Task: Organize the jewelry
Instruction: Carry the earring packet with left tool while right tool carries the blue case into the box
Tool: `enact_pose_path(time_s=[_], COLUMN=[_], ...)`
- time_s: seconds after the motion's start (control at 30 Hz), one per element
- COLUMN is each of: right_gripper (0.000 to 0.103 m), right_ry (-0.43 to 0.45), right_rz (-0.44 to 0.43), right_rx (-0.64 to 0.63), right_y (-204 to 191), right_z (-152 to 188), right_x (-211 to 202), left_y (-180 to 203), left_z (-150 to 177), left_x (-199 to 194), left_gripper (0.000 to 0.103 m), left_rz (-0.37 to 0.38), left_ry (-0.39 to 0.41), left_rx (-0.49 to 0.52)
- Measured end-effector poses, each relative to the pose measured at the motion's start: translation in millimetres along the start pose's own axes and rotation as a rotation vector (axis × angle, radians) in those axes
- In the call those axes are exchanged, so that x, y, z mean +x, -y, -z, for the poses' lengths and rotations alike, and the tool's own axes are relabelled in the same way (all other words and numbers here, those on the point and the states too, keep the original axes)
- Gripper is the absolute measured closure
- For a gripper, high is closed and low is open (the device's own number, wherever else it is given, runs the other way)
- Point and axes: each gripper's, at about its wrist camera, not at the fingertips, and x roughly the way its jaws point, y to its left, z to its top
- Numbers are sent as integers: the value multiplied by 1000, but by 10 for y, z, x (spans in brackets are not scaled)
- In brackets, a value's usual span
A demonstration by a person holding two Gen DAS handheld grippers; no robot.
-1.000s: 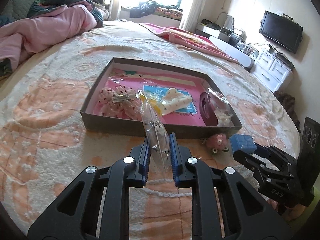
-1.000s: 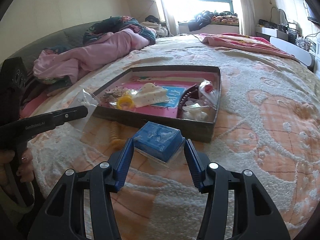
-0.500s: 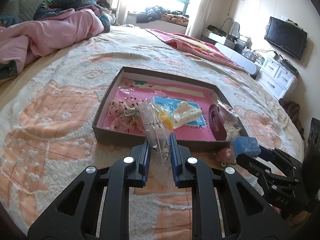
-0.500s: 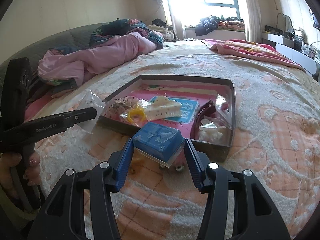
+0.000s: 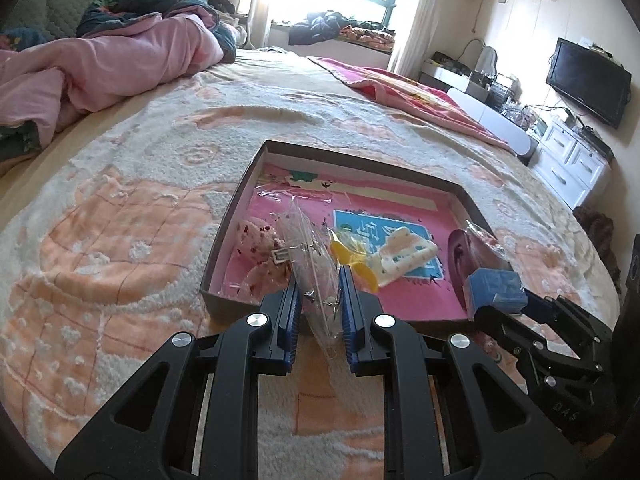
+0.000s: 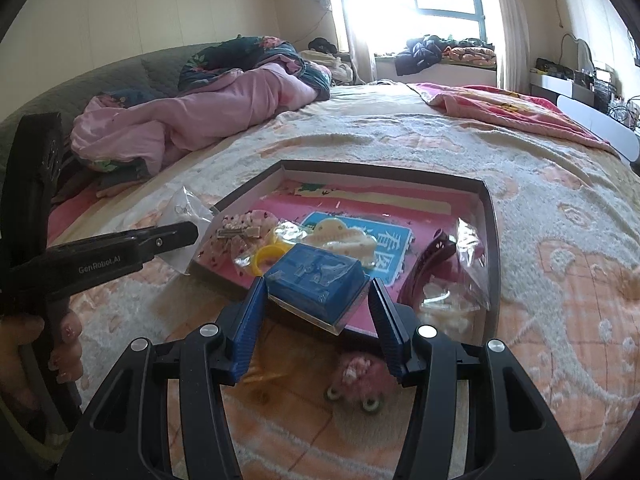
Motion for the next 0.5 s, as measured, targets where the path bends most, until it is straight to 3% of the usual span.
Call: enact_pose_path(time_s=[0.5], right_gripper=[53], right_ry=[-64], right_rz=[44], right_rx=[22], right_y=[215], right_z=[-106], right_x=[338], left_y=[-50], left_z=[-240], left_x=[461], left_gripper=[91], left_rz=[-44], left_ry=[-31], left_rx=[17])
